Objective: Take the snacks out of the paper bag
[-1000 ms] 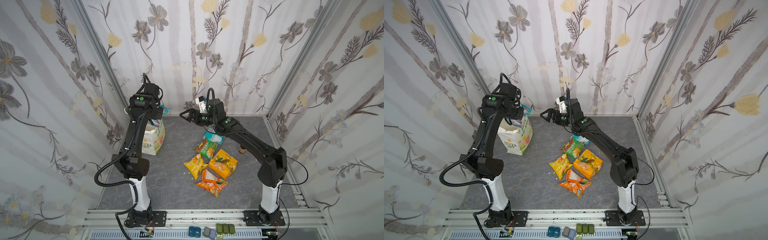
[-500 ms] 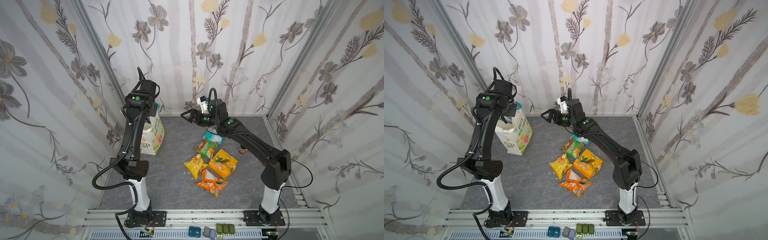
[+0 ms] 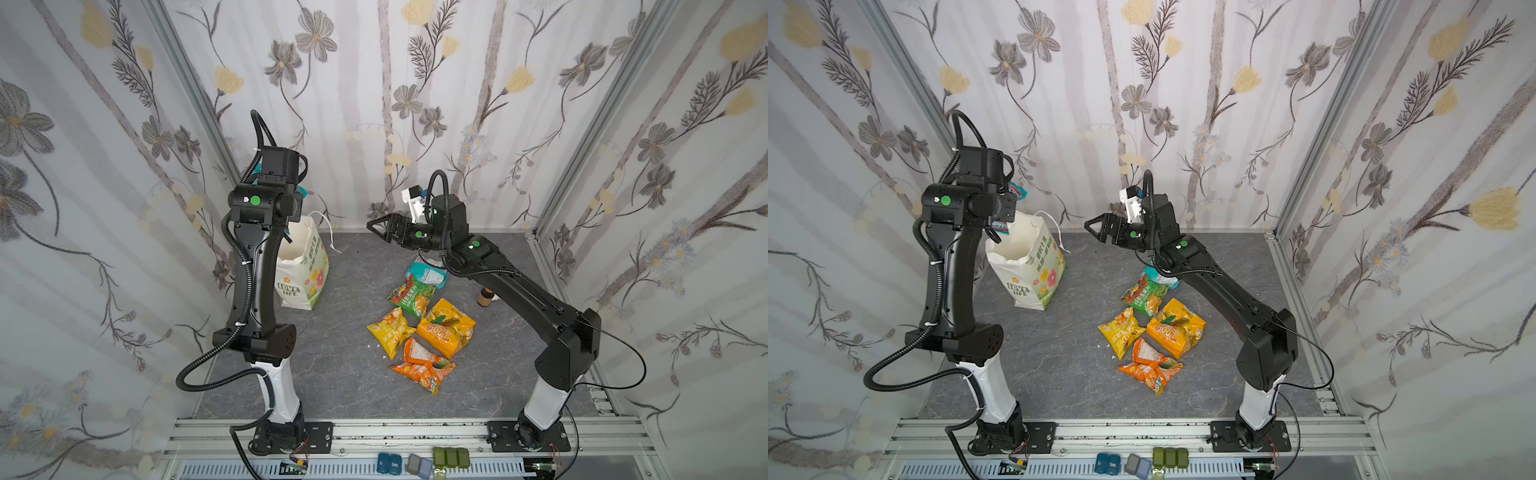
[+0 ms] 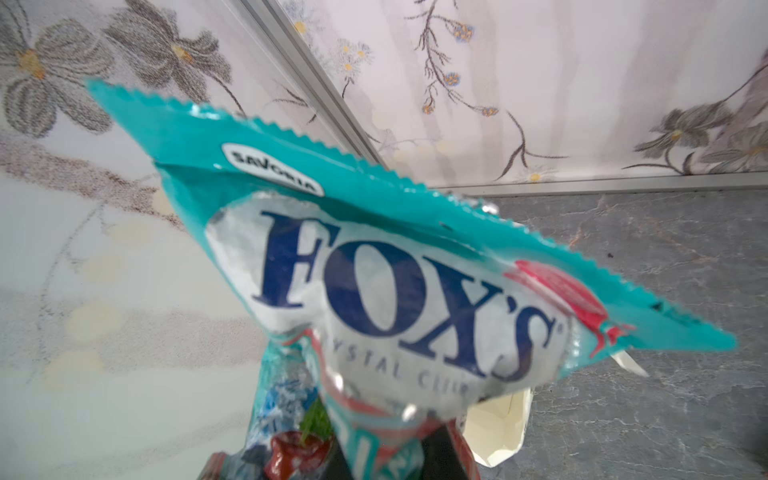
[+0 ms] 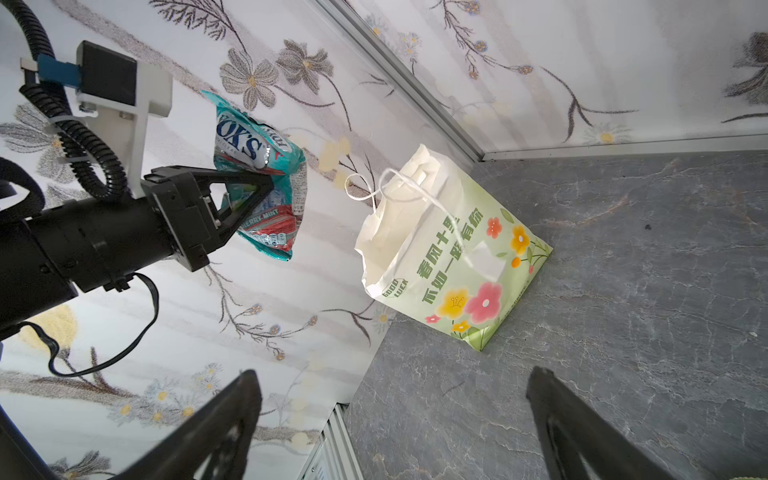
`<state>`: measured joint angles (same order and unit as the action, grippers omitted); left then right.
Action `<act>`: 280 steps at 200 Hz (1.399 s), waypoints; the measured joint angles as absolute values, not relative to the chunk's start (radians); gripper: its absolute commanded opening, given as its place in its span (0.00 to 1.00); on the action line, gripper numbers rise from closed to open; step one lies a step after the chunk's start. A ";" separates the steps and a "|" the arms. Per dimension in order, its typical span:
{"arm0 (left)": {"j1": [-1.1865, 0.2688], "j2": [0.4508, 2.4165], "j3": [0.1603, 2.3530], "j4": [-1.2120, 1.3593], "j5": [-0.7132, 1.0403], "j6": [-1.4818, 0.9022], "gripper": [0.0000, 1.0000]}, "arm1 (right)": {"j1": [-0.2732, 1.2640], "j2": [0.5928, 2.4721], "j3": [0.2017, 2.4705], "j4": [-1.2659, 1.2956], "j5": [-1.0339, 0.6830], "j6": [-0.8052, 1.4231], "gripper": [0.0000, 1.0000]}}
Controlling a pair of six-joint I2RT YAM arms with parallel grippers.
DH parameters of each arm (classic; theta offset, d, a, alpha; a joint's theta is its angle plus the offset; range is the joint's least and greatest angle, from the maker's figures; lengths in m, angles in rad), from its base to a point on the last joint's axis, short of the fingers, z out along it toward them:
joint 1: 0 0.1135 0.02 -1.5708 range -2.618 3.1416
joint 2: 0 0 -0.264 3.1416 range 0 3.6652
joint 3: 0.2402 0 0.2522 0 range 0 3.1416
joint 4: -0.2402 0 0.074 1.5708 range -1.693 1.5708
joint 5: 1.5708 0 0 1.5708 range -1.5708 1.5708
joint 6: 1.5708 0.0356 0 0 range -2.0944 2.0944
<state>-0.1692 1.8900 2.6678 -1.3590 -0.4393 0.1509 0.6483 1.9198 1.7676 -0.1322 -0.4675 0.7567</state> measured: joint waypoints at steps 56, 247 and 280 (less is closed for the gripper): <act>-0.246 1.736 2.561 -1.289 -0.102 0.068 0.00 | 0.630 1.762 1.679 -0.140 -0.443 0.710 0.99; -0.692 1.730 2.275 -1.145 0.245 0.018 0.00 | 0.582 1.444 1.340 -0.059 -0.464 0.613 0.55; -0.698 1.708 2.234 -1.111 0.268 -0.004 0.00 | 0.570 1.434 1.325 -0.035 -0.456 0.632 0.31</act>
<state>-0.6983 1.7081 2.2341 -1.1114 0.2680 -0.0044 0.5701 1.4338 1.3254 -0.0353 -0.4561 0.6319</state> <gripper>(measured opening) 0.111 0.369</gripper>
